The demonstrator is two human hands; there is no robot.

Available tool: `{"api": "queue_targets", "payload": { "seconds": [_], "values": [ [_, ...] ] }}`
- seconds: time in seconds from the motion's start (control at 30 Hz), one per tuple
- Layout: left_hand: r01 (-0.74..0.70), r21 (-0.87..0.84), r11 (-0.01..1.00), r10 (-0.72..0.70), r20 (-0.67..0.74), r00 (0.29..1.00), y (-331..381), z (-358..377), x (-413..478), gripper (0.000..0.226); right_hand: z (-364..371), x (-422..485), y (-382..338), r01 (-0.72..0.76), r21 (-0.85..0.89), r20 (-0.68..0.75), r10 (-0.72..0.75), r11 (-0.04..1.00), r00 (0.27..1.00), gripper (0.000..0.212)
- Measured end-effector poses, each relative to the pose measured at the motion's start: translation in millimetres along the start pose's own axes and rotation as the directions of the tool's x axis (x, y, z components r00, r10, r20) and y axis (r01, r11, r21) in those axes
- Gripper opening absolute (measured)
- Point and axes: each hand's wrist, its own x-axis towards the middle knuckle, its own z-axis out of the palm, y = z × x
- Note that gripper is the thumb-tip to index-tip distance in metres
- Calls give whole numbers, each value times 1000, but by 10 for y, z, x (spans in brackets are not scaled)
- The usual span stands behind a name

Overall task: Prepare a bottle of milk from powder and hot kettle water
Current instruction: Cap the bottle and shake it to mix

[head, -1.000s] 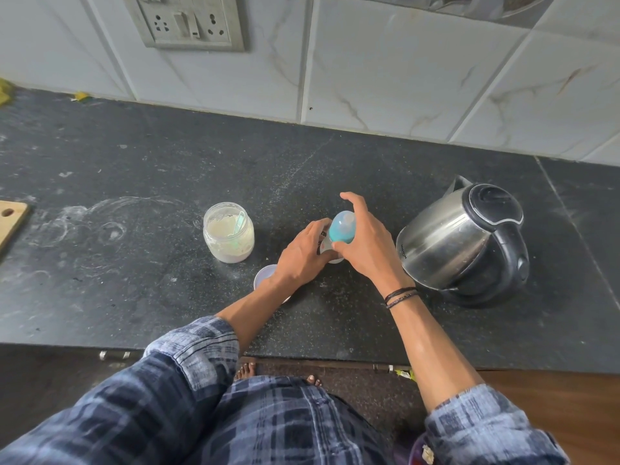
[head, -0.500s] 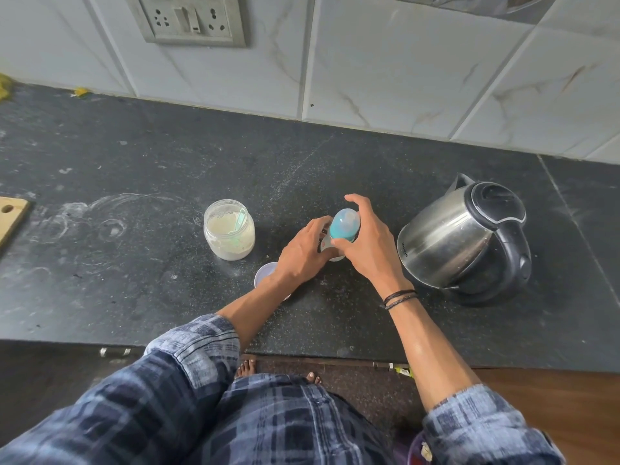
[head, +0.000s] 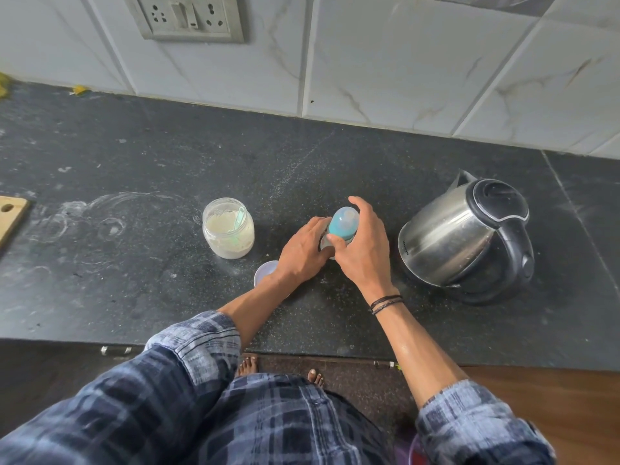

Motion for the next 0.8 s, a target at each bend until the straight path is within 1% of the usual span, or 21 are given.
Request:
{"api": "queue_targets", "payload": {
  "seconds": [0.13, 0.2, 0.3, 0.37, 0.43, 0.63, 0.8],
  "values": [
    [-27, 55, 998, 28, -12, 1000, 1, -2, -7, 43, 55, -25, -42, -29, 10, -65, 29, 1000, 997, 78],
    [-25, 38, 999, 25, -1, 1000, -4, -6, -1, 45, 40, -20, -23, -23, 20, -50, 24, 1000, 998, 76],
    [3, -12, 1000, -3, 40, 999, -15, -17, 26, 48, -76, 44, 83, 13, 38, 65, -16, 999, 998, 72],
    [49, -44, 998, -46, 70, 996, -17, -22, 35, 54, -137, 85, 142, 36, 48, 158, -44, 998, 986, 69],
    [87, -59, 995, -82, 84, 993, -5, -16, 35, 56, -138, 85, 154, 41, 51, 186, -50, 998, 981, 69],
    [96, -33, 995, -94, 75, 993, -6, -4, 20, 54, 5, 42, 120, 18, 60, 30, -20, 998, 999, 66],
    [82, -27, 996, -81, 33, 996, -11, 36, -5, 52, 68, 9, 76, -12, 66, -59, 16, 998, 998, 71]
  ]
}}
